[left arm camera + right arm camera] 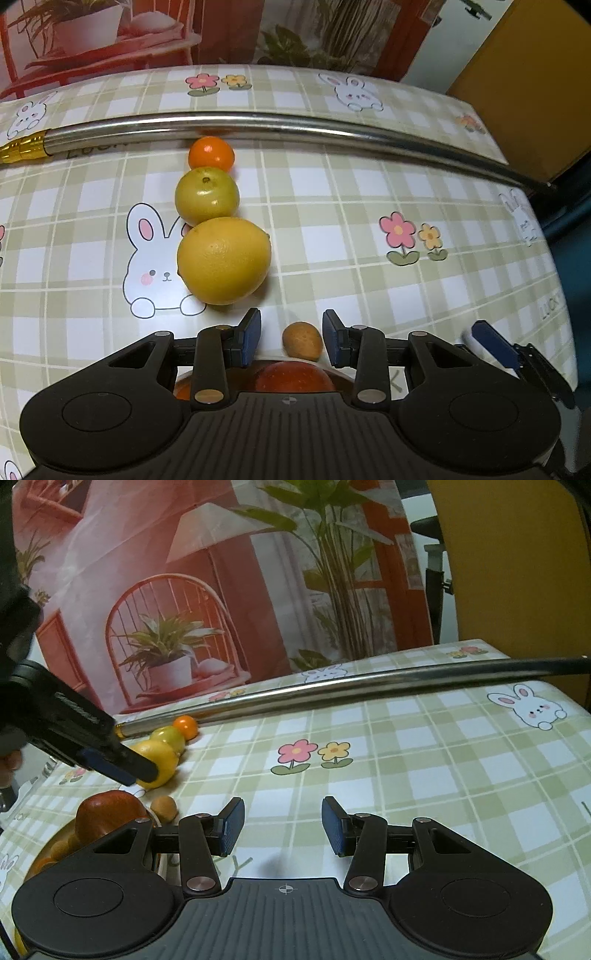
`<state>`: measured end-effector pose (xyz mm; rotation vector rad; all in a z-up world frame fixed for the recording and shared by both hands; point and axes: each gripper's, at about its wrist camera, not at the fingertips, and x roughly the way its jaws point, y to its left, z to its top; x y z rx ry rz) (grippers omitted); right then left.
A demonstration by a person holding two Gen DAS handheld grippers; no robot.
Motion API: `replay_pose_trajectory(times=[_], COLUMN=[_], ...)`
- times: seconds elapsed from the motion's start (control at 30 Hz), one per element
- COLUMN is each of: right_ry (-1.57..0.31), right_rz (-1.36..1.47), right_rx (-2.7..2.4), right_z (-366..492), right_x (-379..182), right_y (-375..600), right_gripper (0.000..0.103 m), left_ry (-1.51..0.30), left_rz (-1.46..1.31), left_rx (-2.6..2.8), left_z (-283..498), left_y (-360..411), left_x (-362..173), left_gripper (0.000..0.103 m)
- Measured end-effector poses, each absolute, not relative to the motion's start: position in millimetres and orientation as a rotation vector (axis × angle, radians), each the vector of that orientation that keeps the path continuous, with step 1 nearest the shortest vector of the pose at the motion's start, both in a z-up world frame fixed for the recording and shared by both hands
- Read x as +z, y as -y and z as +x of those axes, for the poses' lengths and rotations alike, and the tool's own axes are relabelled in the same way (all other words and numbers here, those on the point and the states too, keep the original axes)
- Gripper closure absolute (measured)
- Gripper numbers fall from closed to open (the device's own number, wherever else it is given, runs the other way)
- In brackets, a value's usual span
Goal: Organize fruits
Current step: 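Move the open right gripper to a yellow grapefruit while the left holds the brown fruit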
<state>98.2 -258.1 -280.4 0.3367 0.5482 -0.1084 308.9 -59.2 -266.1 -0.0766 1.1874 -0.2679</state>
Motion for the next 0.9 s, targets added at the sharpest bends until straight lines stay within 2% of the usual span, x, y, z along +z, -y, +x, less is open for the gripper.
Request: replay_pose_trajectory(times=[0.4,0.47,0.5,0.9], right_ry=[-0.553,-0.554,-0.554,-0.557], right_rz=[0.35,0.359,0.365,0.385], right_rx=[-0.086,-0.089,-0.09,-0.095], right_z=[99.5,99.3,99.1,99.3], right_x=[-281.8,-281.9,-282.1,-284.7], right_y=[254.7,256.2,257.1,260.3], right_gripper=[0.059,0.059,0.059,0.059], left_ry=[-1.228,-1.226,-1.225,-1.112], left_rz=[-0.049,-0.041,-0.044,-0.075], left_rx=[-0.283,-0.287,-0.289,-0.3], left_z=[317.9,317.3,317.5,294.7], left_y=[72.4,74.1,74.3,56.0], left_x=[-287.9,-288.0,-288.5,-254.4], left_gripper=[0.066,0.07,0.077,0.078])
